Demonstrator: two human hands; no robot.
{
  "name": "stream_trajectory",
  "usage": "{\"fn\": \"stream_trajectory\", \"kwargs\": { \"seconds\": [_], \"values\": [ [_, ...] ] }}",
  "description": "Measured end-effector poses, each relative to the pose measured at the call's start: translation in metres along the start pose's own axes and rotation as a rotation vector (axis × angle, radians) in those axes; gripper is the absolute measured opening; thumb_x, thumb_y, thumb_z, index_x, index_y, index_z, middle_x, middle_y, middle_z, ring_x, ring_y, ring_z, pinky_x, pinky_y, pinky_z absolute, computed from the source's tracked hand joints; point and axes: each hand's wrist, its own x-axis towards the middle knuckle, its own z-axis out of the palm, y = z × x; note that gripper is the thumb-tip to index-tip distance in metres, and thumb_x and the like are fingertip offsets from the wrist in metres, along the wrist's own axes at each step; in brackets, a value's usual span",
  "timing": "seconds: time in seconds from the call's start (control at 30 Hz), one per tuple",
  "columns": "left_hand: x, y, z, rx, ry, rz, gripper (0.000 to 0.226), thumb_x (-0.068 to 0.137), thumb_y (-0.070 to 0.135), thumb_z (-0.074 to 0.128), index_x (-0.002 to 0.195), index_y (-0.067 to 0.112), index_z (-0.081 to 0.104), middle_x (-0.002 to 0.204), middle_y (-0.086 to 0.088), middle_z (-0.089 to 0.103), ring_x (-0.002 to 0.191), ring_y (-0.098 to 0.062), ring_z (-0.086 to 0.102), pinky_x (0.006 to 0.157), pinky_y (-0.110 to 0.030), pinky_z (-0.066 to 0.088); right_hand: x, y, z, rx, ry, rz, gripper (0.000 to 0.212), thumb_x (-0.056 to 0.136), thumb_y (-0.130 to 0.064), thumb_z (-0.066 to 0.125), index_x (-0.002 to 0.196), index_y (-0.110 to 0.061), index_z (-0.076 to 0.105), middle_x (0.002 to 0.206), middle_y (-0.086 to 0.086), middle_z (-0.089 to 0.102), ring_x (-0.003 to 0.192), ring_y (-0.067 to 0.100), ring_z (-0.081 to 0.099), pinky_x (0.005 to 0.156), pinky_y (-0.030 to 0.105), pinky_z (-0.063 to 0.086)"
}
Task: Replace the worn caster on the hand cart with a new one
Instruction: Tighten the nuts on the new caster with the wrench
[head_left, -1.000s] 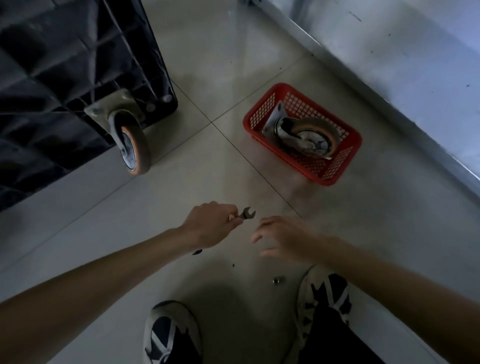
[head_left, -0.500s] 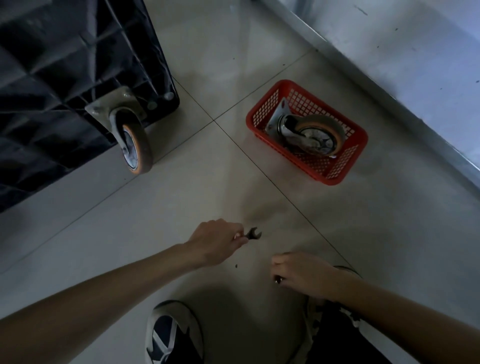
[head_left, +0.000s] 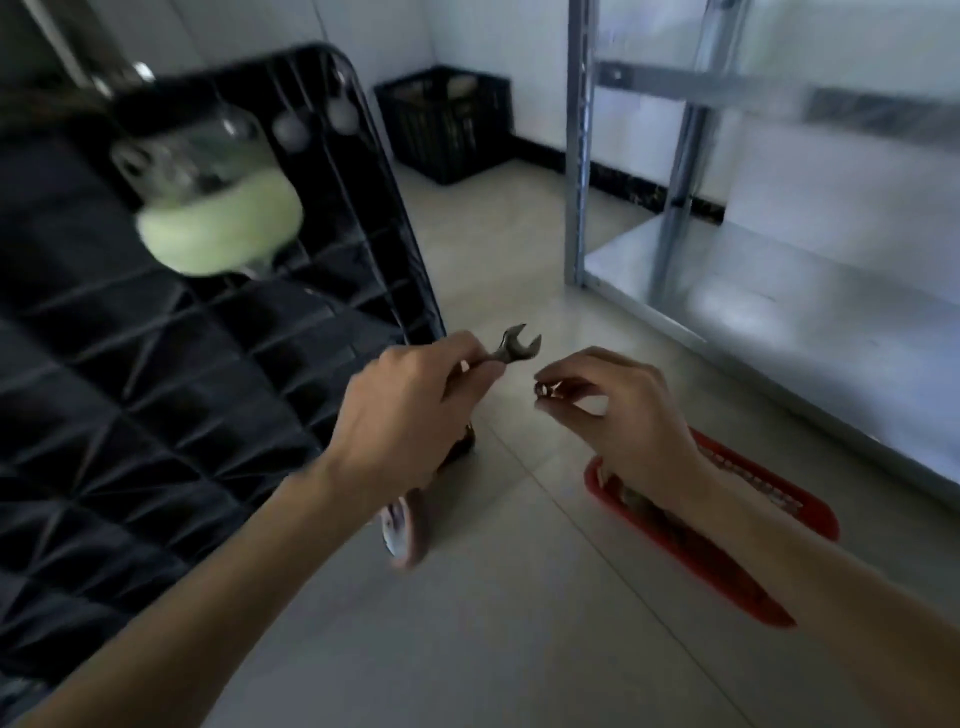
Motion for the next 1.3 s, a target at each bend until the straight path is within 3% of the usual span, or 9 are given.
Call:
{"fn": "stream_trajectory", "kwargs": {
  "seconds": [0.1, 0.23, 0.43, 0.6, 0.77, 1.13, 1.3],
  "values": [
    [0.017, 0.009, -0.070, 0.064, 0.172, 0.053, 0.021, 0.099, 0.049, 0.052, 0.090, 0.032, 0.061, 0.061, 0.012, 0.060, 0.061, -0.007, 0.057, 0.052, -0.030, 0.044, 0.052, -0.032, 0.005, 0.075, 0.114, -0.102, 0.019, 0.086, -0.014, 0.080, 0.105, -0.013, 0.076, 0.097, -0.008, 0.071, 0.085, 0.005, 0.069, 0.080, 0.019, 0.057],
    [0.028, 0.010, -0.143, 0.134, 0.298, 0.073, 0.021, 0.096, 0.052, 0.053, 0.090, 0.035, 0.065, 0.068, 0.016, 0.062, 0.065, -0.005, 0.058, 0.060, -0.035, 0.049, 0.100, -0.069, 0.019, 0.178, 0.168, -0.180, 0.020, 0.086, -0.017, 0.080, 0.106, -0.014, 0.076, 0.098, -0.007, 0.069, 0.087, 0.007, 0.068, 0.081, 0.019, 0.056],
    [0.048, -0.011, -0.203, 0.285, 0.330, -0.005, 0.016, 0.097, 0.047, 0.056, 0.088, 0.036, 0.065, 0.063, 0.017, 0.062, 0.060, -0.002, 0.056, 0.055, -0.031, 0.041, 0.138, -0.094, 0.055, 0.187, 0.207, -0.252, 0.022, 0.085, -0.014, 0.081, 0.107, -0.015, 0.076, 0.099, -0.009, 0.067, 0.085, 0.004, 0.066, 0.080, 0.022, 0.057],
    [0.071, -0.031, -0.203, 0.373, 0.291, -0.095, 0.018, 0.098, 0.047, 0.056, 0.092, 0.033, 0.067, 0.066, 0.014, 0.063, 0.061, -0.002, 0.055, 0.055, -0.027, 0.038, 0.159, -0.095, 0.097, 0.230, 0.230, -0.245, 0.020, 0.087, -0.015, 0.078, 0.107, -0.014, 0.075, 0.103, -0.008, 0.067, 0.085, 0.005, 0.068, 0.080, 0.024, 0.058],
    [0.091, -0.045, -0.189, 0.369, 0.200, -0.112, 0.020, 0.098, 0.047, 0.056, 0.082, 0.037, 0.061, 0.068, 0.025, 0.062, 0.060, -0.001, 0.057, 0.054, -0.029, 0.038, 0.171, -0.079, 0.141, 0.324, 0.295, -0.164, 0.021, 0.086, -0.012, 0.078, 0.107, -0.015, 0.075, 0.106, -0.007, 0.067, 0.086, 0.004, 0.069, 0.080, 0.023, 0.059],
    [0.104, -0.059, -0.178, 0.308, 0.152, -0.112, 0.019, 0.094, 0.047, 0.060, 0.080, 0.036, 0.066, 0.058, 0.008, 0.064, 0.049, -0.012, 0.057, 0.057, -0.040, 0.052, 0.193, -0.078, 0.187, 0.492, 0.436, -0.197, 0.015, 0.089, -0.017, 0.079, 0.103, -0.013, 0.076, 0.104, -0.005, 0.067, 0.090, 0.005, 0.066, 0.080, 0.023, 0.057],
    [0.103, -0.062, -0.174, 0.316, 0.191, -0.099, 0.019, 0.094, 0.046, 0.059, 0.081, 0.036, 0.066, 0.055, 0.007, 0.062, 0.051, -0.011, 0.059, 0.056, -0.035, 0.050, 0.196, -0.076, 0.197, 0.528, 0.454, -0.179, 0.017, 0.088, -0.019, 0.080, 0.103, -0.013, 0.075, 0.104, -0.005, 0.067, 0.090, 0.006, 0.066, 0.078, 0.027, 0.058]
  ]
}}
